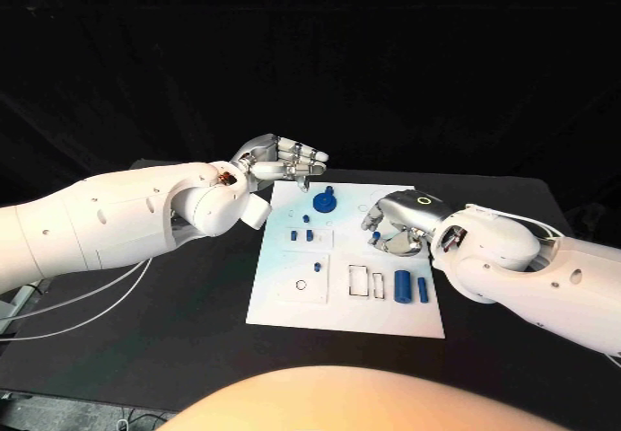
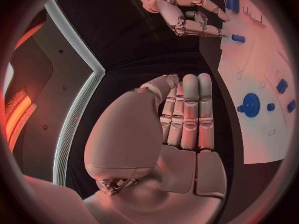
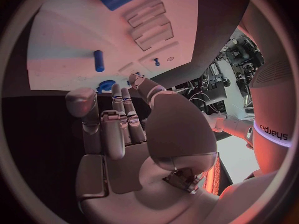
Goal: Assemble the parts on the task board
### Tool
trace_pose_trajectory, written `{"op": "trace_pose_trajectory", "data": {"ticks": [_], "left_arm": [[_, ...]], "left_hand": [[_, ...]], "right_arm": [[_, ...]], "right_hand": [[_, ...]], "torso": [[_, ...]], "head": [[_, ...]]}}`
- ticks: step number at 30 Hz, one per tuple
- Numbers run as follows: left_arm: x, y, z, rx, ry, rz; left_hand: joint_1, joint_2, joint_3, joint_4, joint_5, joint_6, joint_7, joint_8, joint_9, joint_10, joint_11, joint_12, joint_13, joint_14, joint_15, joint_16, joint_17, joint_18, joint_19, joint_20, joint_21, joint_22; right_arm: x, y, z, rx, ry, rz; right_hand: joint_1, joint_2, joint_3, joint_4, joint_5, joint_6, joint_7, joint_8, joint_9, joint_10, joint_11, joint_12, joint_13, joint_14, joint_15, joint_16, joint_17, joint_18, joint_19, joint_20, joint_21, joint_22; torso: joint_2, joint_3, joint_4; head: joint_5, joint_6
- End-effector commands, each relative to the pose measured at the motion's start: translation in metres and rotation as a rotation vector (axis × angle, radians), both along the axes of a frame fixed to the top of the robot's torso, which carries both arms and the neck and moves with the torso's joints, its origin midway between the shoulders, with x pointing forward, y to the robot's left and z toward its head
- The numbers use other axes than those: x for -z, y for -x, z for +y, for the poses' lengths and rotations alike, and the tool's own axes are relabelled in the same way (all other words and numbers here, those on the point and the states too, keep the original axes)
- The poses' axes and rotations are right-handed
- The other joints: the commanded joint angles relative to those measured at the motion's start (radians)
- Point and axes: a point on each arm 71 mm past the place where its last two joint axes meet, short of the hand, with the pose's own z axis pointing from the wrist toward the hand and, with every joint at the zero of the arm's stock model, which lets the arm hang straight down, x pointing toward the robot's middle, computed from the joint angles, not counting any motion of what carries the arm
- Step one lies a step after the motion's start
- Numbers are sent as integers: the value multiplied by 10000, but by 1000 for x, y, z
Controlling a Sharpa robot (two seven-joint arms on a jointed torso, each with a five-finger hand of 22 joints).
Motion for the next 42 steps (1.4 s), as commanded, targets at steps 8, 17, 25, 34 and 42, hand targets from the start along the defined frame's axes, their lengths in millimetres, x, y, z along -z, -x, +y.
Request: {"op": "trace_pose_trajectory", "data": {"ticks": [8,17,25,34,42], "left_arm": [[-1,0,-4,232,150,20],[-1,0,-4,248,153,26],[-1,1,-5,282,166,28],[-1,1,-5,286,169,27],[-1,1,-4,286,166,31]], "left_hand": [[-17,87,-45,-20,12,-49,23,-3,-14,-61,9,59,10,-82,21,-35,-10,63,-80,-7,-45,-14],[-15,95,-53,-26,12,-49,22,0,-15,-65,8,69,14,-85,21,-37,-12,63,-84,-5,-46,-13],[-15,95,-53,-26,12,-49,22,0,-15,-65,8,69,14,-85,21,-37,-12,63,-84,-5,-46,-13],[-15,95,-53,-26,12,-49,22,0,-15,-65,8,69,14,-85,21,-37,-12,63,-84,-5,-46,-13],[-15,95,-53,-26,12,-49,22,0,-15,-65,8,69,14,-85,21,-37,-12,63,-84,-5,-46,-13]], "right_arm": [[8,-17,-13,277,955,205],[20,-26,-12,366,1311,160],[29,-28,-1,188,1356,358],[37,-27,5,96,1291,595],[40,-27,7,119,1267,687]], "right_hand": [[78,-148,-87,-26,-43,-69,-123,22,-22,-123,-16,50,-25,750,84,-53,1384,-64,8,37,40,67],[103,-157,-111,-31,-39,-101,-169,15,-32,-181,-7,58,-42,749,89,-53,1383,-54,-14,38,-8,23],[149,-89,-93,-23,-34,-133,-194,15,-42,-152,-13,119,-43,752,88,-45,1394,-57,-5,38,0,44],[222,77,-28,25,-33,-18,-119,83,-24,150,-99,373,-22,765,25,-11,1439,-72,60,-2,94,173],[468,322,128,-33,-118,463,-169,288,87,706,-248,707,62,797,-97,70,1550,-117,190,-104,308,434]], "torso": [[-10,2,-12],[-5,-9,-9],[-3,-4,-10],[-11,-2,-20],[-17,-7,-24]], "head": [[-53,2],[-46,2],[-43,2],[-10,2],[-20,2]]}}
